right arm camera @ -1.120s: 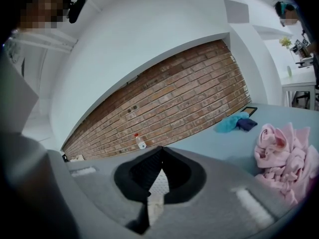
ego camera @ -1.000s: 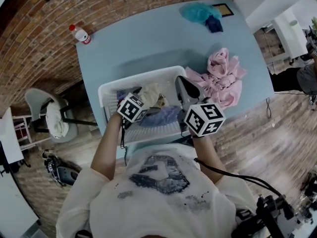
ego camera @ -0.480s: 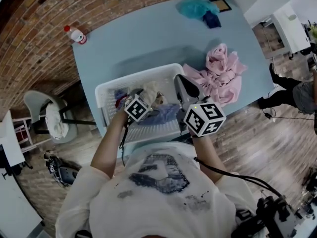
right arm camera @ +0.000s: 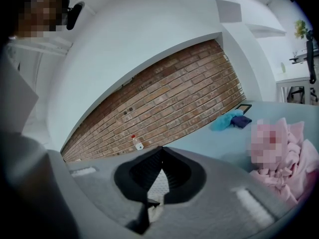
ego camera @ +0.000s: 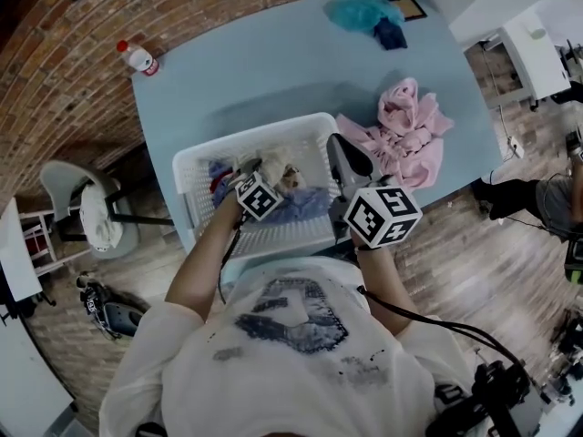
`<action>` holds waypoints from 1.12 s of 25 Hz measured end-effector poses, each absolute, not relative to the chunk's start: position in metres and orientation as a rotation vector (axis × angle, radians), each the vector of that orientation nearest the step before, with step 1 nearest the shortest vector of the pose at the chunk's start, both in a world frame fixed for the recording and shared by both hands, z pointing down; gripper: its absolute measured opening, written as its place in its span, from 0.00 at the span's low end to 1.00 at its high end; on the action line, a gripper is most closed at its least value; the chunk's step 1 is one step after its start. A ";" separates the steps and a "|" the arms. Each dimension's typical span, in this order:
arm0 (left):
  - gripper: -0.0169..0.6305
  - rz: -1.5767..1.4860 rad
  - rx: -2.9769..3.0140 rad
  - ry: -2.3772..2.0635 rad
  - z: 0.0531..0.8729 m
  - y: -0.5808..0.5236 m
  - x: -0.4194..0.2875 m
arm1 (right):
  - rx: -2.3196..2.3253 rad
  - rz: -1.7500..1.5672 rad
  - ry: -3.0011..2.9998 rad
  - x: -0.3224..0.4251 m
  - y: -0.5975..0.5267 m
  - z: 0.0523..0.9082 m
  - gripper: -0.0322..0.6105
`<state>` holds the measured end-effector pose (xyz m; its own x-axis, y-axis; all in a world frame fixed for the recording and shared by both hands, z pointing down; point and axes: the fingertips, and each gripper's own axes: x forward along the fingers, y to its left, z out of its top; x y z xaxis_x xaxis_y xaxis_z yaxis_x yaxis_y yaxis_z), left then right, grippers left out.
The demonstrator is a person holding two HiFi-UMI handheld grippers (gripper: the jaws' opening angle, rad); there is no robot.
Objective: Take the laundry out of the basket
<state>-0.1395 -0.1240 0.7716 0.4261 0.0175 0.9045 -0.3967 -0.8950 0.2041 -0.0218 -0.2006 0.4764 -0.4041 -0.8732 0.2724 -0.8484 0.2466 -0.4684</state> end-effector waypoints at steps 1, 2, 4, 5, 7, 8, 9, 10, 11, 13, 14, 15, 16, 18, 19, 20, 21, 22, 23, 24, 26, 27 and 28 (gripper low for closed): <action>0.90 1.476 2.311 -0.336 0.775 -0.125 -0.140 | -1.693 -0.872 2.444 -0.021 -0.200 0.476 0.05; 0.90 1.487 2.321 -0.350 0.778 -0.126 -0.141 | -1.695 -0.871 2.442 -0.021 -0.200 0.476 0.05; 0.90 1.497 2.332 -0.370 0.781 -0.127 -0.142 | -1.697 -0.868 2.441 -0.021 -0.199 0.476 0.05; 0.90 1.499 2.332 -0.375 0.781 -0.127 -0.142 | -1.696 -0.866 2.442 -0.022 -0.197 0.476 0.05; 0.90 1.508 2.330 -0.380 0.782 -0.128 -0.143 | -1.690 -0.862 2.446 -0.023 -0.195 0.476 0.05; 0.90 1.514 2.329 -0.382 0.782 -0.129 -0.144 | -1.688 -0.861 2.448 -0.023 -0.194 0.476 0.05; 0.89 1.519 2.328 -0.382 0.781 -0.129 -0.144 | -1.687 -0.861 2.449 -0.023 -0.193 0.476 0.05; 0.88 1.525 2.327 -0.381 0.781 -0.129 -0.145 | -1.687 -0.862 2.449 -0.023 -0.191 0.476 0.05; 0.86 1.530 2.326 -0.377 0.780 -0.129 -0.145 | -1.688 -0.864 2.447 -0.023 -0.190 0.475 0.05; 0.77 1.544 2.327 -0.360 0.777 -0.127 -0.144 | -1.692 -0.865 2.441 -0.021 -0.186 0.475 0.05; 0.68 1.551 2.328 -0.344 0.775 -0.125 -0.143 | -1.694 -0.864 2.438 -0.019 -0.184 0.475 0.05; 0.57 1.559 2.328 -0.325 0.773 -0.122 -0.142 | -1.697 -0.863 2.436 -0.018 -0.183 0.475 0.05; 0.49 1.565 2.327 -0.305 0.772 -0.119 -0.142 | -1.699 -0.862 2.433 -0.017 -0.181 0.475 0.05; 0.41 1.582 2.325 -0.266 0.770 -0.116 -0.141 | -1.701 -0.860 2.430 -0.017 -0.180 0.474 0.05; 0.38 1.592 2.325 -0.254 0.767 -0.116 -0.141 | -1.703 -0.859 2.429 -0.017 -0.179 0.473 0.05; 0.36 1.602 2.327 -0.249 0.763 -0.117 -0.142 | -1.704 -0.858 2.428 -0.017 -0.178 0.472 0.05; 0.34 1.604 2.324 -0.240 0.760 -0.117 -0.142 | -1.704 -0.857 2.427 -0.017 -0.177 0.471 0.05; 0.32 1.595 2.311 -0.220 0.760 -0.114 -0.142 | -1.704 -0.856 2.426 -0.017 -0.175 0.470 0.05; 0.31 1.584 2.295 -0.198 0.761 -0.110 -0.142 | -1.705 -0.856 2.424 -0.017 -0.174 0.469 0.05; 0.31 1.583 2.284 -0.189 0.759 -0.110 -0.142 | -1.704 -0.857 2.422 -0.017 -0.173 0.469 0.05; 0.30 1.610 2.278 -0.222 0.745 -0.120 -0.148 | -1.702 -0.859 2.419 -0.016 -0.171 0.468 0.05; 0.30 1.612 2.251 -0.230 0.739 -0.119 -0.152 | -1.700 -0.859 2.419 -0.015 -0.170 0.468 0.05; 0.29 1.592 2.186 -0.208 0.736 -0.109 -0.155 | -1.700 -0.858 2.420 -0.015 -0.168 0.467 0.05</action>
